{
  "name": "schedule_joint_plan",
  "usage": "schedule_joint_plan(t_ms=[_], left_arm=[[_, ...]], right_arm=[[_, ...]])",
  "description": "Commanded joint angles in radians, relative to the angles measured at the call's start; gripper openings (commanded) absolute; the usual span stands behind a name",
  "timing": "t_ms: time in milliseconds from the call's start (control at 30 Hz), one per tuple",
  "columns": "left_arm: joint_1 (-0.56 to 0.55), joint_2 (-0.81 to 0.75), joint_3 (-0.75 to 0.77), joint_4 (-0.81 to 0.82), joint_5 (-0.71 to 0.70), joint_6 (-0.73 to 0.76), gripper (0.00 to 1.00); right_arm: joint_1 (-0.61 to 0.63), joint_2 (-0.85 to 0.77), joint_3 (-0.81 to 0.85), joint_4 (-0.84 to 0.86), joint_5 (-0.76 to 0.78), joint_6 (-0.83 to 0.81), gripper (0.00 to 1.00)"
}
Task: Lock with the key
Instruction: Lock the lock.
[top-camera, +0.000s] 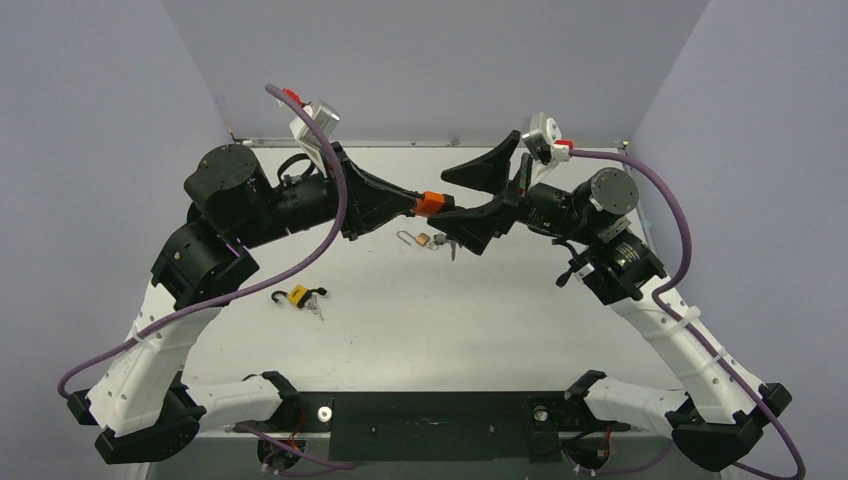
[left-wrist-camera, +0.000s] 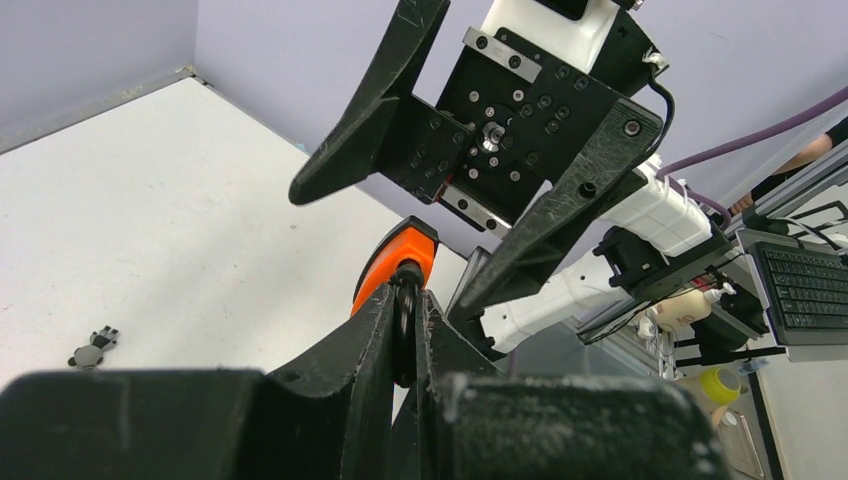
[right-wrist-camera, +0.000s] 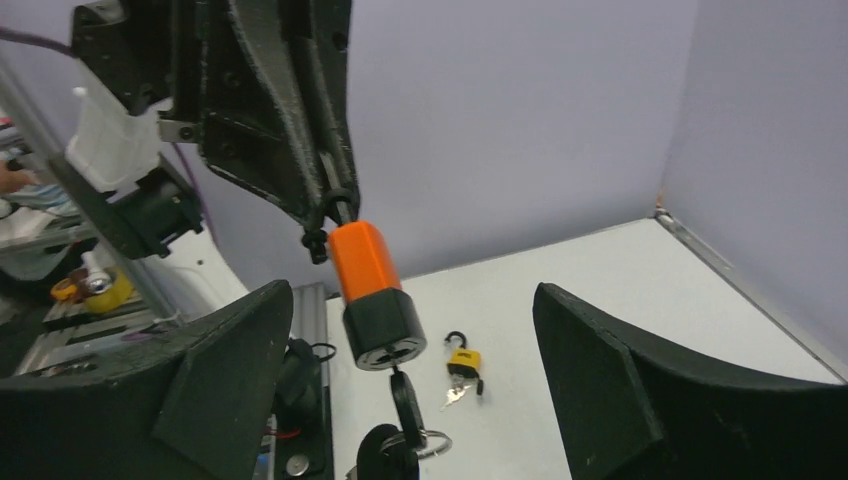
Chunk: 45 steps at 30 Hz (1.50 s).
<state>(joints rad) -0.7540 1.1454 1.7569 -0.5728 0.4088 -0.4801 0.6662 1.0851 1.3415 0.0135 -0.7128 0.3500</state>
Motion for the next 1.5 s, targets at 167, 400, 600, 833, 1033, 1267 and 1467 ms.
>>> schedule_joint_plan(t_ms=[167, 400, 600, 833, 1033, 1267, 1467], left_arm=[[-0.005, -0.026, 0.045, 0.09, -0.036, -0.05, 0.0], [-0.006, -0.022, 0.059, 0.09, -0.051, -0.077, 0.0], [-0.006, -0.02, 0.06, 0.093, -0.049, -0.082, 0.0], [-0.006, -0.031, 0.038, 0.112, -0.05, -0.081, 0.0], [-0.006, -0.038, 0.023, 0.123, -0.054, -0.081, 0.0], [-0.006, -0.044, 0.01, 0.132, -0.056, -0.079, 0.0], [-0.006, -0.047, -0.001, 0.146, -0.058, -0.082, 0.0]], right_arm=[[-0.007, -0.015, -0.042, 0.276, -0.207, 0.185, 0.81], [-0.006, -0.021, -0.088, 0.35, -0.204, 0.246, 0.74], [-0.005, -0.003, -0.11, 0.457, -0.211, 0.334, 0.6], [-0.007, 0.01, -0.157, 0.62, -0.208, 0.471, 0.5], [-0.004, 0.026, -0.189, 0.709, -0.206, 0.543, 0.44], [-0.003, 0.025, -0.202, 0.712, -0.197, 0.548, 0.39], [0.006, 0.026, -0.212, 0.678, -0.197, 0.526, 0.43]])
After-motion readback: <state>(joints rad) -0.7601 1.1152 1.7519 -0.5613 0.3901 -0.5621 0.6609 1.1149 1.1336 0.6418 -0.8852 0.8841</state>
